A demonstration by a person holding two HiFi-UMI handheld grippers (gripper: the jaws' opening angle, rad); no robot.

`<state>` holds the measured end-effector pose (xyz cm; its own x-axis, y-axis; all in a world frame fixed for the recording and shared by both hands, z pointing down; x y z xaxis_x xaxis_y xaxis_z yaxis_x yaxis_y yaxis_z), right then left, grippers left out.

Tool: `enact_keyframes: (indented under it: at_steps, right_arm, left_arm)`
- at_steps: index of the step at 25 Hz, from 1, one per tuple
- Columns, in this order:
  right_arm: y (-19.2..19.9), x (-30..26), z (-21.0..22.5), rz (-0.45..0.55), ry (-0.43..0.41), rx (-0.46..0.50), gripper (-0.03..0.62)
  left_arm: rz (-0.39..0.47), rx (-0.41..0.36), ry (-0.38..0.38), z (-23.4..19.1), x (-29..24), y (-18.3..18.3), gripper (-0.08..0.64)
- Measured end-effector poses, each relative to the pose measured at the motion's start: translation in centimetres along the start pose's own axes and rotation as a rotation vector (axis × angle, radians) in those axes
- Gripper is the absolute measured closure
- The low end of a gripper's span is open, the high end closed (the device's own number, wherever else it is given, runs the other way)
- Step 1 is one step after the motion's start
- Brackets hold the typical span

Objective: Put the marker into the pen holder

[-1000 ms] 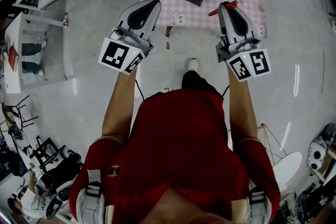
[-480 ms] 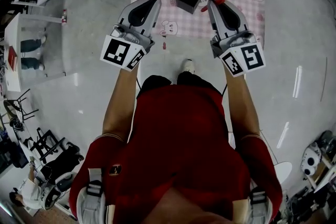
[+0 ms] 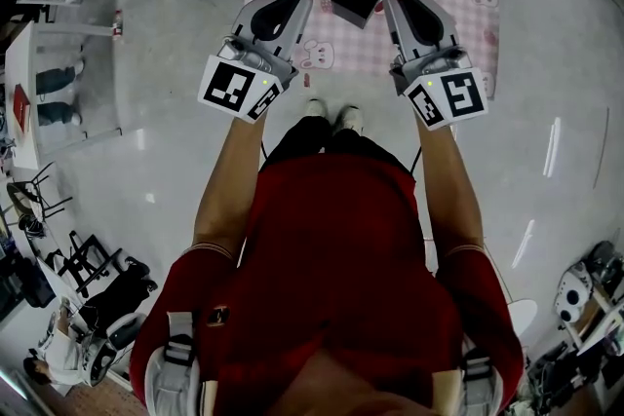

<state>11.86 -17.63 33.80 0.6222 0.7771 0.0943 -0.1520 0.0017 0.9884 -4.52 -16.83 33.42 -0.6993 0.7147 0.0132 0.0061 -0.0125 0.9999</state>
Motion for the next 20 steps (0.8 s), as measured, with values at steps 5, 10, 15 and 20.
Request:
enact_keyframes:
  at_steps: [5, 10, 15, 20]
  right_arm:
    - [2.0, -1.7, 0.4, -0.034, 0.031, 0.021, 0.557]
    - [4.9, -3.1, 1.5, -0.079, 0.086, 0.003, 0.555]
    - [7.6, -4.2, 2.5, -0.118, 0.115, -0.011, 0.555]
    - [9.9, -5.1, 3.0, -0.164, 0.129, -0.019, 0.555]
  left_arm:
    - [-0.012, 0.017, 0.016, -1.3, -0.8, 1.5, 0.555]
    - [-0.033, 0.039, 0.030, -2.3, -1.4, 3.0, 0.555]
    - [-0.052, 0.061, 0.028, -3.2, -1.7, 4.5, 0.554]
    - [-0.066, 0.083, 0.028, -4.2, -1.9, 5.6, 0.555]
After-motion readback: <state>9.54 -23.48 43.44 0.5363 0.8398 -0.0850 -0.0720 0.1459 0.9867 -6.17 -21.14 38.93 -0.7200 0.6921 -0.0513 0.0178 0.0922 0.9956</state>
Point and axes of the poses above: the fingertips, and each gripper's own axes: x backward along the fingers, z to its right, y out of its underside, the point moved 4 cm from there along x, backward along the fingers, and after that the axes turned 1 degree about x, right-handed, at the moved point
